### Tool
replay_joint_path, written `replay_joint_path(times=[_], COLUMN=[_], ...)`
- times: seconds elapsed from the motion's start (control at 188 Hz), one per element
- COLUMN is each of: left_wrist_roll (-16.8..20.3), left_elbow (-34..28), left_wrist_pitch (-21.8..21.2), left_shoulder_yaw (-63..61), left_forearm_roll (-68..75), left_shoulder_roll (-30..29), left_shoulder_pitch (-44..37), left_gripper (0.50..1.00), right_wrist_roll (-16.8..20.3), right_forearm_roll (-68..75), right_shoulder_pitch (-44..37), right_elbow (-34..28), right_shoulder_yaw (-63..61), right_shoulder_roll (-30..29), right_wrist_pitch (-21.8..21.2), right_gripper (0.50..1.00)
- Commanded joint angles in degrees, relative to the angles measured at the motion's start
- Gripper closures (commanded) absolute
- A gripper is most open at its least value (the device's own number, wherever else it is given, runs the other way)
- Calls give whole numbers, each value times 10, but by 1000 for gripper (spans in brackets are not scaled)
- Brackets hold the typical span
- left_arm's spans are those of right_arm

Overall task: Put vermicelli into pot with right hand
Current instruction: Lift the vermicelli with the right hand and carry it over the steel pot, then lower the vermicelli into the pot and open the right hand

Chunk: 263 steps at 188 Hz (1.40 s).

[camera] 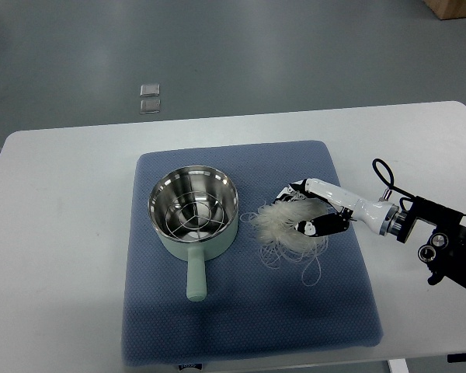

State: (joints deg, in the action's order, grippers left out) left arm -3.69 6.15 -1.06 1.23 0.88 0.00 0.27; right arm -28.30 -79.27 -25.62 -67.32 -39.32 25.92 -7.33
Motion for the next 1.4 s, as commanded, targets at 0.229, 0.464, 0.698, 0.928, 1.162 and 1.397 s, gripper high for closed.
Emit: replay_joint_path(times=[0.229,0.464,0.698,0.928,1.162,1.397], left_wrist_roll=[0,0,0,0,0,0], left_elbow=[0,0,0,0,0,0], left_wrist_pitch=[0,0,0,0,0,0], left_shoulder_yaw=[0,-1,-1,-2,-2,-2], left_forearm_roll=[0,0,0,0,0,0], left_shoulder_roll=[0,0,0,0,0,0], left_shoulder_pitch=[1,0,0,0,0,0], left_gripper=[500,500,500,500,500,500], right_wrist_roll=[5,9,10,18,29,29], right_forearm_roll=[32,46,47,46,35,32], right_shoulder_pitch=[-29,-80,-148,-171,-161,-148], right_elbow=[6,8,10,13,51,61], right_shoulder_yaw=[-30,-31,-30,-18,-5,6], right_shoulder_roll=[4,3,-22,-76,-153,-177], right_wrist_pitch=[-8,-12,-17,-19,-15,-7], right_gripper=[971,965,963,951,930,836])
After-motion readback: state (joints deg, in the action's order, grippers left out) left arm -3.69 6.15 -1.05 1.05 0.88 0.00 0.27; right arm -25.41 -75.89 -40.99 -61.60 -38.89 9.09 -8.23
